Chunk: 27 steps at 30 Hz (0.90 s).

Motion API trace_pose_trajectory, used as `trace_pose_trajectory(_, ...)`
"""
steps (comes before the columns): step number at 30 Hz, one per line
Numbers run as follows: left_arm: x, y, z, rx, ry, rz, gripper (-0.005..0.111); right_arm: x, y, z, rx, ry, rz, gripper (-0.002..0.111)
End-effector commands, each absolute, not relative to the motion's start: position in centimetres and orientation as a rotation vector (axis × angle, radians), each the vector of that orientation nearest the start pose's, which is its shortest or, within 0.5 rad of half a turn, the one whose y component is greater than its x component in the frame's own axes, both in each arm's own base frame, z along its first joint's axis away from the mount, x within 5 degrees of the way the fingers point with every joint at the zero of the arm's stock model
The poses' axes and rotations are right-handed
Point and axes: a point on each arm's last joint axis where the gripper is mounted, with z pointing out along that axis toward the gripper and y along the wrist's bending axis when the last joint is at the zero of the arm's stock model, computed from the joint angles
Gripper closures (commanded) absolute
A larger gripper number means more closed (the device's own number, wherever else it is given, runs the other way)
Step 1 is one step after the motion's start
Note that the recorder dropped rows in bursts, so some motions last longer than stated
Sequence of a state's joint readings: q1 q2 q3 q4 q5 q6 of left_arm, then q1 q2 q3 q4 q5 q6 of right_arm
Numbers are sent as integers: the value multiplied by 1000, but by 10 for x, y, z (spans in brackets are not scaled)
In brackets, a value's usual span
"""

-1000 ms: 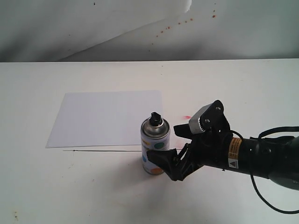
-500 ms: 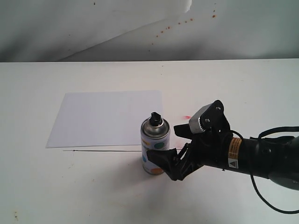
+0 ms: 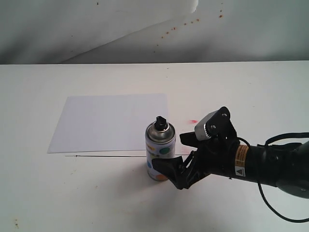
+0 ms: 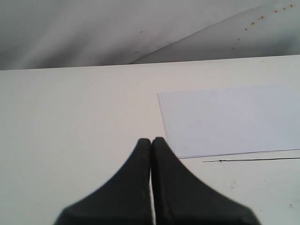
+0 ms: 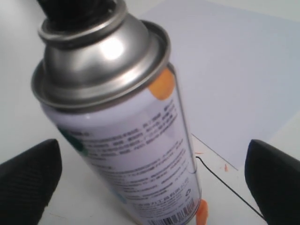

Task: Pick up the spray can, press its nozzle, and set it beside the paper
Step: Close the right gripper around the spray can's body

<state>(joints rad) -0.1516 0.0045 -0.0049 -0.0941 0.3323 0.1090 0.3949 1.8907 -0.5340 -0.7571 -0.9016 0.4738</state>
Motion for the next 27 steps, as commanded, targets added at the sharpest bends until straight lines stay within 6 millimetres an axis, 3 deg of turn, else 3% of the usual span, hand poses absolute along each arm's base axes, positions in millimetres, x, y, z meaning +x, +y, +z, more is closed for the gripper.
trace_pose_trajectory(1,53,-11,185,172,1794,-121,107,246,158,109,-800,1931,815,11)
trace_pose_trajectory(15,53,-11,185,172,1794,-121,107,244,161,114,-782,1900,886,11)
trace_pose_trajectory(21,53,-11,185,172,1794,-121,107,244,160,128,-799,1867,860,11)
trace_pose_trajectory(27,53,-11,185,172,1794,-121,107,244,158,122,-809,1924,815,11)
